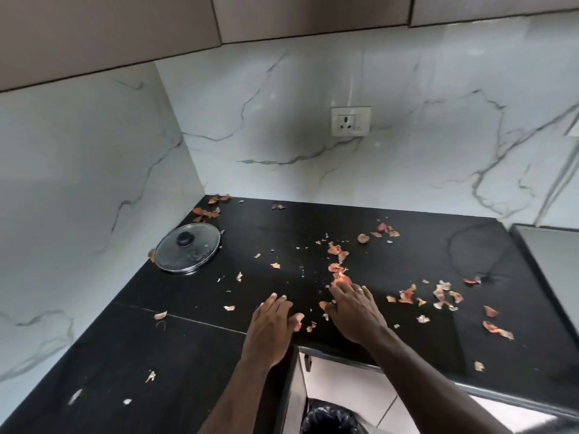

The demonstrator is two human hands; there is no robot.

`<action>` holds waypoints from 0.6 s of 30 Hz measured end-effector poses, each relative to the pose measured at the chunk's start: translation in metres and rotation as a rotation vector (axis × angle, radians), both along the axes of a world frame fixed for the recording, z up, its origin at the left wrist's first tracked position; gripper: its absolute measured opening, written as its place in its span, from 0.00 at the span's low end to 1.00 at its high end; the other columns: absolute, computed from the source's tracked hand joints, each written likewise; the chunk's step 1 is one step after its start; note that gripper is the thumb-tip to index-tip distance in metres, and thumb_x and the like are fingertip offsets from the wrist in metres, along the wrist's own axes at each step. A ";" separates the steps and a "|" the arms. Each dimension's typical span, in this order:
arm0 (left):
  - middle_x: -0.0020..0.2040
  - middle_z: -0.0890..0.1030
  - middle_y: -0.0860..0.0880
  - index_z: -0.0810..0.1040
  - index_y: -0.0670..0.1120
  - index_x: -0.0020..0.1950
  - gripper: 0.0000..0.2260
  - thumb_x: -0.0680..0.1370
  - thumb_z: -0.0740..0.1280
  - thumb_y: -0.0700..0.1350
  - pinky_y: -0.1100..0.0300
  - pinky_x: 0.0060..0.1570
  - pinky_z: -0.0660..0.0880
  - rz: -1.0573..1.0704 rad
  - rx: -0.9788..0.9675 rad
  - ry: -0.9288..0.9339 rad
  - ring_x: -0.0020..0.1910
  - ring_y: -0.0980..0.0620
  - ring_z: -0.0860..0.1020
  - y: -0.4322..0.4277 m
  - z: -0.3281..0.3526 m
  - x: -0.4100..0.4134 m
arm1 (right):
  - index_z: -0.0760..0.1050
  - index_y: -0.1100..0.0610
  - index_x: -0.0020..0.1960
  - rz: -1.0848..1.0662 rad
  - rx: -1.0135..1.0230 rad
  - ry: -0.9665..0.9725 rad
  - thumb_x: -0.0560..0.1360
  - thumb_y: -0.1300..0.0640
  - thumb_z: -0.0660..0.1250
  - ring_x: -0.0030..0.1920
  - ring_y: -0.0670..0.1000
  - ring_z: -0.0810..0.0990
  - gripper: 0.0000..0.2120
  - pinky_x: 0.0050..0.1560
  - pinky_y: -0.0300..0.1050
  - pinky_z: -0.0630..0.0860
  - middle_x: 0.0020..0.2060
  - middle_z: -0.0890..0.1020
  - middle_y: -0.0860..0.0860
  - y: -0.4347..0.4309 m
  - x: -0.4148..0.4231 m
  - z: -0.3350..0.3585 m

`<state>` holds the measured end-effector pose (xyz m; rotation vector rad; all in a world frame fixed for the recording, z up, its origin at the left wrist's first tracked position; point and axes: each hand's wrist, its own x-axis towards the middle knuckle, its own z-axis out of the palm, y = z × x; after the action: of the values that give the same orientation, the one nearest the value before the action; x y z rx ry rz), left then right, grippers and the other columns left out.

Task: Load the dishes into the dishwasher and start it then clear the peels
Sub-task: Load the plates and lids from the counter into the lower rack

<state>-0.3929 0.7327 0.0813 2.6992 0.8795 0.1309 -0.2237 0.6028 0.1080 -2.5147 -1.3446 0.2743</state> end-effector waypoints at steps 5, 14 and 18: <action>0.80 0.62 0.51 0.65 0.50 0.78 0.24 0.84 0.53 0.59 0.56 0.78 0.53 0.115 0.034 -0.001 0.80 0.53 0.55 0.025 -0.004 -0.012 | 0.66 0.51 0.75 0.137 -0.029 0.014 0.83 0.41 0.57 0.78 0.55 0.61 0.25 0.78 0.58 0.56 0.77 0.66 0.52 0.045 0.000 -0.003; 0.81 0.59 0.52 0.62 0.50 0.79 0.26 0.84 0.52 0.61 0.54 0.79 0.50 0.400 -0.003 0.022 0.81 0.54 0.51 0.042 0.000 -0.042 | 0.60 0.52 0.79 0.401 -0.078 -0.017 0.83 0.39 0.53 0.79 0.56 0.60 0.29 0.78 0.58 0.57 0.78 0.63 0.54 0.109 0.000 -0.008; 0.81 0.58 0.53 0.62 0.51 0.79 0.27 0.84 0.52 0.62 0.54 0.79 0.49 0.473 -0.019 0.023 0.81 0.55 0.50 0.054 0.003 -0.056 | 0.58 0.52 0.80 0.461 -0.091 -0.009 0.83 0.39 0.54 0.79 0.56 0.59 0.30 0.78 0.57 0.57 0.79 0.61 0.54 0.141 -0.009 -0.011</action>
<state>-0.4493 0.7869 0.0842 2.4288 1.5013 0.1893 -0.2328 0.7435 0.0973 -2.2436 -1.9449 0.4234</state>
